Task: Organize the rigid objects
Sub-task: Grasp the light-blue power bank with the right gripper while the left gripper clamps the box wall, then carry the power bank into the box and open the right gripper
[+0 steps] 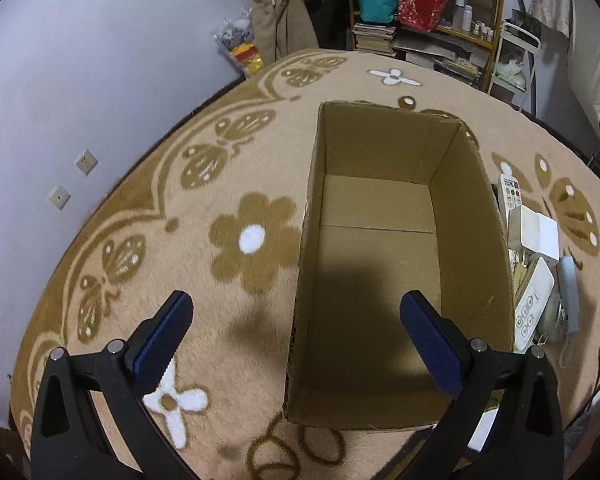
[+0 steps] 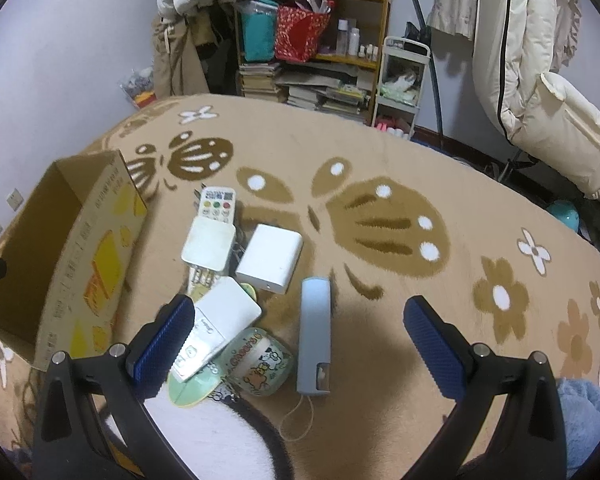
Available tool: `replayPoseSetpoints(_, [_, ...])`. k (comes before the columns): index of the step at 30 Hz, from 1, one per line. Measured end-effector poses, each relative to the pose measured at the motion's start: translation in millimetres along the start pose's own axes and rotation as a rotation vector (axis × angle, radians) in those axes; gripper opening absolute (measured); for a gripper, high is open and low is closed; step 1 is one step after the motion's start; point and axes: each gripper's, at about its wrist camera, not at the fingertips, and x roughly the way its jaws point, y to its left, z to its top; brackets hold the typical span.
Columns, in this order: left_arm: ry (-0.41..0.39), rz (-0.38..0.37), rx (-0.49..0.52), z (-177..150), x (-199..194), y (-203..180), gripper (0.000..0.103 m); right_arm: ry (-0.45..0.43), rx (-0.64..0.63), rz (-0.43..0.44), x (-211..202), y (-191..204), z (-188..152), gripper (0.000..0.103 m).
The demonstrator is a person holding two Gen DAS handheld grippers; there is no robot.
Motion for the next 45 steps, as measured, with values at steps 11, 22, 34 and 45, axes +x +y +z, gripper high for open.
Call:
replayPoseSetpoints(11, [0.065, -0.019, -0.025, 1.1, 15.4, 5.5, 0.099, 0.077, -0.023, -0.066, 31.5, -0.4, -4.2, 0.103])
replayPoseSetpoints(22, [0.198, -0.142, -0.074, -4.6, 38.7, 6.8, 0.029, 0.162, 0.044, -0.037, 57.3, -8.5, -8.6, 0.103])
replayPoseSetpoints(34, [0.213, -0.102, -0.127, -4.6, 47.2, 19.6, 0.008, 0.251, 0.096, -0.087, 97.0, -27.4, -21.5, 0.103])
replayPoseSetpoints(45, [0.203, -0.08, -0.101, -4.5, 47.0, 16.1, 0.009, 0.31, 0.049, -0.013, 107.6, -17.3, -24.8, 0.029])
